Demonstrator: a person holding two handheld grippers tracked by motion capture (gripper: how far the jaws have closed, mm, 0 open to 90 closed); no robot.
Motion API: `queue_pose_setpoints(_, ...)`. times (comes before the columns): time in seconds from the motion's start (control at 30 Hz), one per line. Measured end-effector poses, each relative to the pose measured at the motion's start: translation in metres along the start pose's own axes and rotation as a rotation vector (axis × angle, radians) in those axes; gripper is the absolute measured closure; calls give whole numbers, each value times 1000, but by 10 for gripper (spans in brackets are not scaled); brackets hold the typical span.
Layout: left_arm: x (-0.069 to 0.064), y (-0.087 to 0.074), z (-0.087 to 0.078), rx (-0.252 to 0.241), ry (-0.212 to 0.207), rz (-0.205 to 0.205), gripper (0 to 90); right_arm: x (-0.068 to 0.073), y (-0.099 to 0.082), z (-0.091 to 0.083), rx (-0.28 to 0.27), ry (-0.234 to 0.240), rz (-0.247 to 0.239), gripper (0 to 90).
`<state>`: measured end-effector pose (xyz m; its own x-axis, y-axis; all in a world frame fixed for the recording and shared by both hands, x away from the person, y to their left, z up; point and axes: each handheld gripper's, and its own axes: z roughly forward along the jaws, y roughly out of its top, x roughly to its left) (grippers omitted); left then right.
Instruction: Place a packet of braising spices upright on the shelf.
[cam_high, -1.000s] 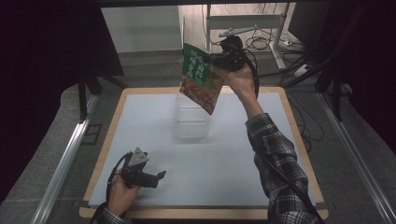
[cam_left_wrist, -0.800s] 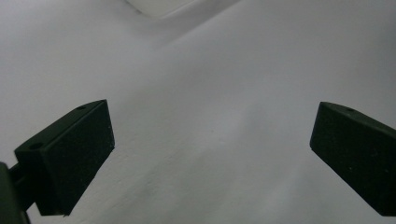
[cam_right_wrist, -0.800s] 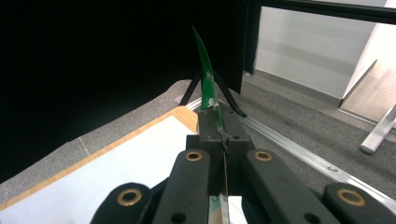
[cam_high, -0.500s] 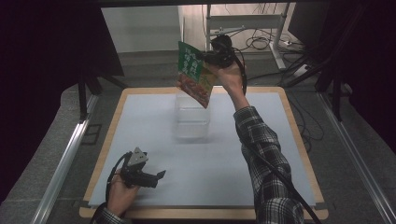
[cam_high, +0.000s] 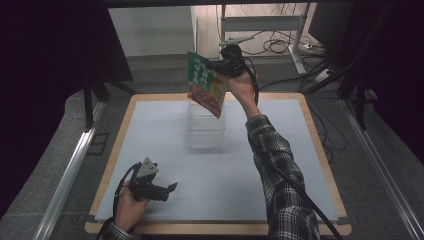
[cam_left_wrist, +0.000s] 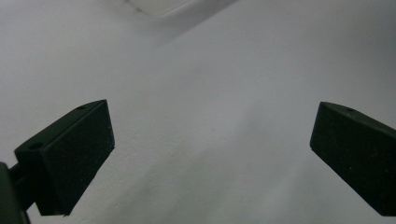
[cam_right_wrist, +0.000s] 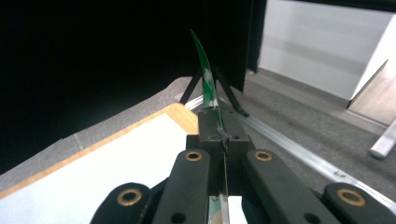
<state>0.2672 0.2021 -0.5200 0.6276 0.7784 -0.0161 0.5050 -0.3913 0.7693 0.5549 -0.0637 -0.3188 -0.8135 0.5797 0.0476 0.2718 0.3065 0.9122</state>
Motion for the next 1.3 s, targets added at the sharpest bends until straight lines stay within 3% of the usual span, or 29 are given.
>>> queue_pose_setpoints(0.1,0,0,0,6,-2,-2,0,0,-4,-3,-4,44,23,890)
queue_pose_setpoints(0.4,-1,0,2,17,1,7,0,-3,-16,-18,37,94,23,889)
queue_pose_setpoints(0.57,-1,0,2,22,2,7,0,-4,-22,-6,91,72,38,888)
queue_pose_setpoints(0.7,-1,0,2,22,2,6,0,-3,-25,3,75,81,56,887)
queue_pose_setpoints(0.83,-1,0,3,28,5,9,0,-1,-24,8,91,55,26,887)
queue_pose_setpoints(1.0,-2,0,3,34,5,17,0,1,-24,10,100,49,28,881)
queue_pose_setpoints(1.1,-2,0,3,34,6,16,0,-1,-28,14,132,12,30,823)
queue_pose_setpoints(1.27,-2,0,3,35,4,13,0,-2,-35,17,145,2,25,773)
queue_pose_setpoints(1.3,-2,0,4,40,5,17,0,-3,-36,18,142,-2,31,729)
